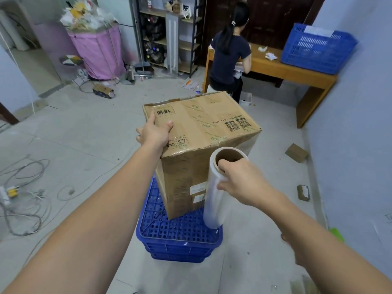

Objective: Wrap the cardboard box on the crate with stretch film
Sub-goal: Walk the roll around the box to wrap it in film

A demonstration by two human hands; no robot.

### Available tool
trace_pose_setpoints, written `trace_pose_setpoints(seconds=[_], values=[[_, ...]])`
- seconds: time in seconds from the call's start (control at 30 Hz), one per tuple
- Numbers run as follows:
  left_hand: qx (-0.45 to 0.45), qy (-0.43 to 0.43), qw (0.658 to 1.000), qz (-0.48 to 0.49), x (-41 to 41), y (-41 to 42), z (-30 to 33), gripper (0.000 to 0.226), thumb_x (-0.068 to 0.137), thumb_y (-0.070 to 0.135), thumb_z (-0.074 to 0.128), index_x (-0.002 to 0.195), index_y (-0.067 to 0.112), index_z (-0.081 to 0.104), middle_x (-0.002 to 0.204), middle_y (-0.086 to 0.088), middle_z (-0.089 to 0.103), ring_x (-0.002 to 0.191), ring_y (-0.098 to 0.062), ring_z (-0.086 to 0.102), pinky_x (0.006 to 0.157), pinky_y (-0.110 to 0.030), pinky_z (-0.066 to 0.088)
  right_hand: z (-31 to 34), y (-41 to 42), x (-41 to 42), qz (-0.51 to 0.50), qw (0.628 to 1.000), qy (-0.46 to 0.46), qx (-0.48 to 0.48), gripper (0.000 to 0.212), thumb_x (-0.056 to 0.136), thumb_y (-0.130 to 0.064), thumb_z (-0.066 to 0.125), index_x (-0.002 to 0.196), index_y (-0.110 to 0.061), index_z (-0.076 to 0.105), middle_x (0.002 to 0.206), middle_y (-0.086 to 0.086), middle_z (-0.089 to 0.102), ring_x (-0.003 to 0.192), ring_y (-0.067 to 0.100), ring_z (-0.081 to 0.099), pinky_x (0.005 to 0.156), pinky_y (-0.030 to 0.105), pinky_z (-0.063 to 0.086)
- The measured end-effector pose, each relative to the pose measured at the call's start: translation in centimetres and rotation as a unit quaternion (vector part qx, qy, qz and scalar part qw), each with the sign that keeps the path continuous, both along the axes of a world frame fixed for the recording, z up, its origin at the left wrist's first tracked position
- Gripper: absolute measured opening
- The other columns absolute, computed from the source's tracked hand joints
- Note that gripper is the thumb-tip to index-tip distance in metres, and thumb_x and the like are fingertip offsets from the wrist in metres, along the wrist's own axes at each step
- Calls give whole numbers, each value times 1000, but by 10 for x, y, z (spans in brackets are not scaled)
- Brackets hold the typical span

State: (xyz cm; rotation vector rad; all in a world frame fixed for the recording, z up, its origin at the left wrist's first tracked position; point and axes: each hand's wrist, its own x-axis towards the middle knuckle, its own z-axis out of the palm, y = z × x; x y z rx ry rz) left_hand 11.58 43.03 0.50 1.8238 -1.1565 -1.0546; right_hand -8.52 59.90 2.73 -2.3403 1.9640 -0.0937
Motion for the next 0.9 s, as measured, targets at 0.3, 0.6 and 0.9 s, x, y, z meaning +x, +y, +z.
trace_pose_setpoints(seconds=[0.3, 0.6, 0.9], values=[[-1, 72, 997, -5, 2, -1, -10, 57, 104, 42, 56, 155, 53, 32, 144, -10, 31, 128, -32, 31, 102, -39, 30, 11, -1, 45, -2, 996, 14, 91, 33, 85, -38, 71, 83, -25, 40, 78, -6, 50, 77, 15, 49, 68, 36, 44], [-19, 28, 980, -196, 38, 7, -3, 60, 102, 37, 48, 158, 47, 28, 145, -5, 30, 119, -22, 41, 88, -30, 30, -8, -1, 87, -177, 980, 84, 17, 44, 87, -64, 54, 88, -23, 39, 69, -7, 48, 72, 19, 49, 84, 33, 37], [-166, -311, 828, -436, 108, -37, 12, 75, 96, -1, 37, 161, 37, 30, 149, -4, 57, 127, -30, 57, 90, -34, 45, -18, -3, 89, -220, 969, 102, -34, 33, 92, -56, 47, 88, -23, 41, 65, -7, 49, 69, 22, 52, 87, 35, 41]])
